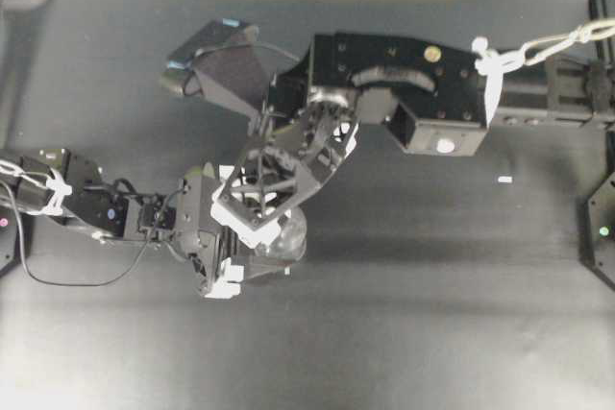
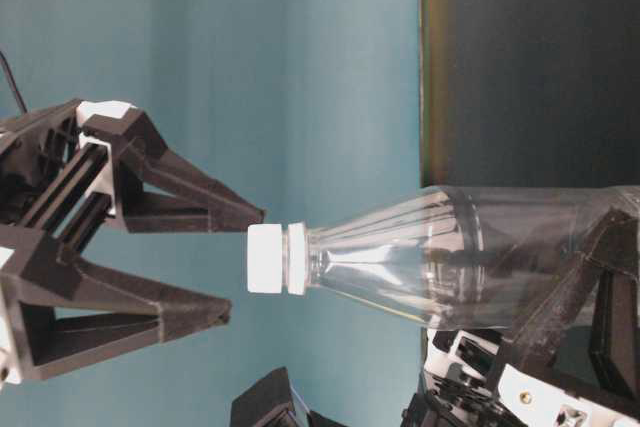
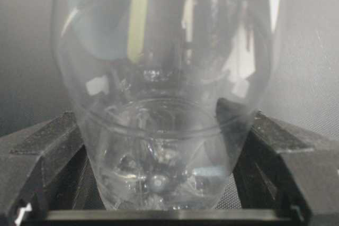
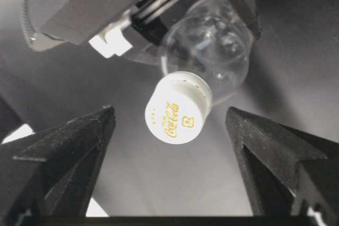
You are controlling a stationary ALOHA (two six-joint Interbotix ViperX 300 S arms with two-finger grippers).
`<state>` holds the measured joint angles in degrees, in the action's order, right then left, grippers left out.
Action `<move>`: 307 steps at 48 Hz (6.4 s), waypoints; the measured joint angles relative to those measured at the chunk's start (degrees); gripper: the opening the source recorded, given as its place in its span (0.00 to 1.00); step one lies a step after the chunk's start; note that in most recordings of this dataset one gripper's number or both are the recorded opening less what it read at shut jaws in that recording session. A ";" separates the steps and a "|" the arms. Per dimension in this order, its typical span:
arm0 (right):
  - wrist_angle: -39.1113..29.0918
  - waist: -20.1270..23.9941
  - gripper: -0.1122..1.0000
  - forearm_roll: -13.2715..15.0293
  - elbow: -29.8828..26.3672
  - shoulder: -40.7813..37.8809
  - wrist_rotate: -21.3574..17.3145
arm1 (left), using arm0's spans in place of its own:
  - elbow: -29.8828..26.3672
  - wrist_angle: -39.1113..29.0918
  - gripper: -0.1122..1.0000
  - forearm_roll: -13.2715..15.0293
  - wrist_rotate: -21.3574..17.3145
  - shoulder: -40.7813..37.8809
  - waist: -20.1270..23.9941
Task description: Open the bottle cap by holding the bottle with the left arm and twisting the cap with the right arm.
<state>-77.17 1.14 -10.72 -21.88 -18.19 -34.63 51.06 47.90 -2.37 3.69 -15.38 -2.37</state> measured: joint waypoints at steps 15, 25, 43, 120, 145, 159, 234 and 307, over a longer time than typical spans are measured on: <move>0.35 0.35 0.43 0.26 1.23 0.00 0.26 | 0.00 -0.18 0.84 0.00 0.00 0.00 0.09; 0.35 0.35 0.43 0.35 1.23 0.00 6.94 | 0.00 -0.09 0.84 0.00 -0.09 -0.18 0.35; -2.64 0.35 0.43 0.35 0.53 -0.26 39.46 | -0.09 -0.62 0.84 -0.09 -0.09 0.00 0.62; -3.43 0.26 0.85 2.20 -4.39 2.29 11.78 | -0.18 -1.76 0.84 0.00 0.18 0.00 1.14; -9.67 0.44 0.85 2.29 -7.91 -2.99 2.81 | 0.00 -1.76 0.84 0.00 0.26 0.00 1.14; -9.32 1.23 0.84 2.81 -6.86 -3.34 2.72 | -0.09 -1.76 0.84 -0.09 0.18 0.00 1.05; -7.56 0.97 0.42 3.25 -5.89 -4.39 51.24 | -0.35 -2.90 0.84 -0.09 0.18 0.00 1.41; -1.49 1.14 0.79 4.39 1.85 -1.05 64.86 | -0.70 -3.87 0.84 -0.09 0.26 0.00 1.49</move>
<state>-78.66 2.29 -6.33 -20.04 -19.25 30.23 50.36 44.03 -2.46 3.96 -15.38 -0.88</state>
